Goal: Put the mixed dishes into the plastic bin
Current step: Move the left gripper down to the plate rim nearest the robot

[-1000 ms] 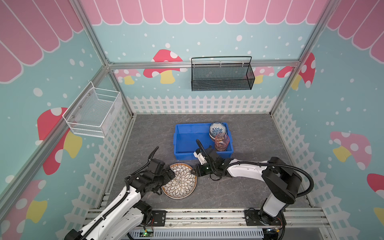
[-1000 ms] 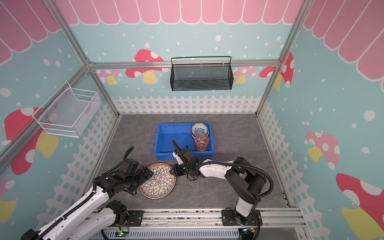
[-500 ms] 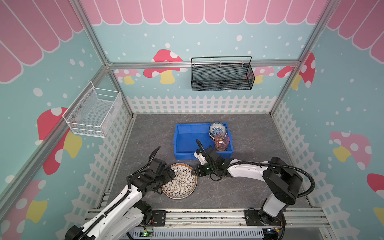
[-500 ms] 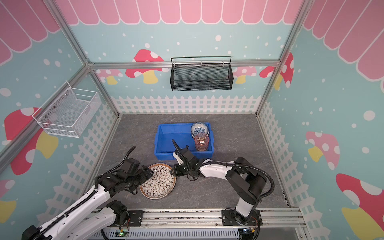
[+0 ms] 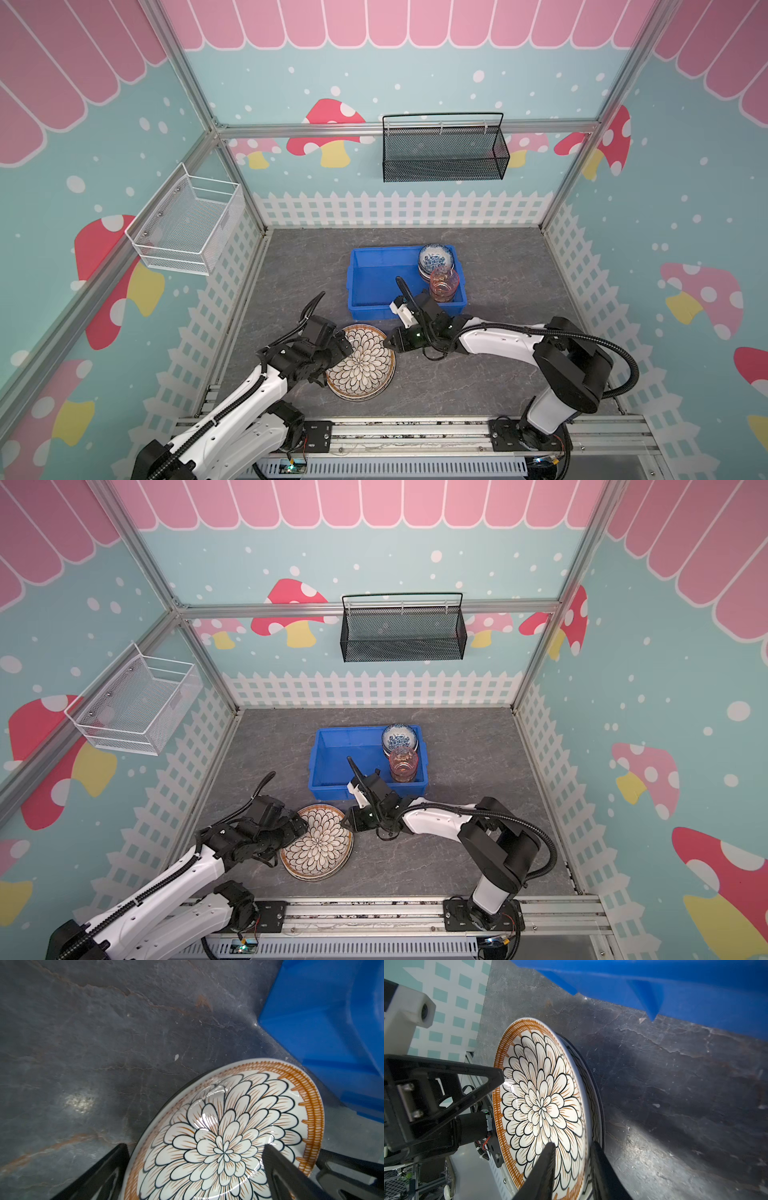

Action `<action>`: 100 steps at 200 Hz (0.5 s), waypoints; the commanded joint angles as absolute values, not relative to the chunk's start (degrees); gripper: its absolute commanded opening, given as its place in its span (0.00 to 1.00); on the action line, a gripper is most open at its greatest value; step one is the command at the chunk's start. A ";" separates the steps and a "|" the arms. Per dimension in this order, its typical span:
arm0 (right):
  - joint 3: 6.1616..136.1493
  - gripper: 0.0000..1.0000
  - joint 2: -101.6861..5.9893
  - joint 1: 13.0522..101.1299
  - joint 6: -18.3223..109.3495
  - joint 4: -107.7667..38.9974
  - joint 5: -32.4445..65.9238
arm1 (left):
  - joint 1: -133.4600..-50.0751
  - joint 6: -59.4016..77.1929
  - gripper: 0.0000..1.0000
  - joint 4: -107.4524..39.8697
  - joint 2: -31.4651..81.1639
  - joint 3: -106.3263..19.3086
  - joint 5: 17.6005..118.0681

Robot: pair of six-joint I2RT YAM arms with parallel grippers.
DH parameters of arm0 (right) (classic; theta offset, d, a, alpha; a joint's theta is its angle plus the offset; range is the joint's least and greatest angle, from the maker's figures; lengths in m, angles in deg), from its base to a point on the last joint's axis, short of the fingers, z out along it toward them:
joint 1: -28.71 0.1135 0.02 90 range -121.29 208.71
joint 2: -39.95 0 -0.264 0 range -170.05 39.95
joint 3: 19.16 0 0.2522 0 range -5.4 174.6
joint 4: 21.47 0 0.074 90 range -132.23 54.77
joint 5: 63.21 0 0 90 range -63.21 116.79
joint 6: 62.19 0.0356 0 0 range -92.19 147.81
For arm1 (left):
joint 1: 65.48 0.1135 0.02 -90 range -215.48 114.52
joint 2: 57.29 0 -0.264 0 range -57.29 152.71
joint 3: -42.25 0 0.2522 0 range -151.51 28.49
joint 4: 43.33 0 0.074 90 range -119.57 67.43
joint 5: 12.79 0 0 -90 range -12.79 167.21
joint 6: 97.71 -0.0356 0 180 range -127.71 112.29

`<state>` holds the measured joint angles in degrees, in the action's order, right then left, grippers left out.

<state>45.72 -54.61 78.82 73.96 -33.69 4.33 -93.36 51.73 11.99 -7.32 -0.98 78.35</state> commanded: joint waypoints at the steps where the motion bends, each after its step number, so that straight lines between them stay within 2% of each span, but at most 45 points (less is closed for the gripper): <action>1: 45.33 0.31 -53.33 78.97 74.75 -30.27 0.79 | -94.30 53.72 0.99 6.77 -6.74 -0.23 75.46; 100: 45.28 0.29 -56.80 78.79 74.49 -29.32 -0.88 | -95.94 54.25 0.99 1.89 -1.71 -0.71 75.88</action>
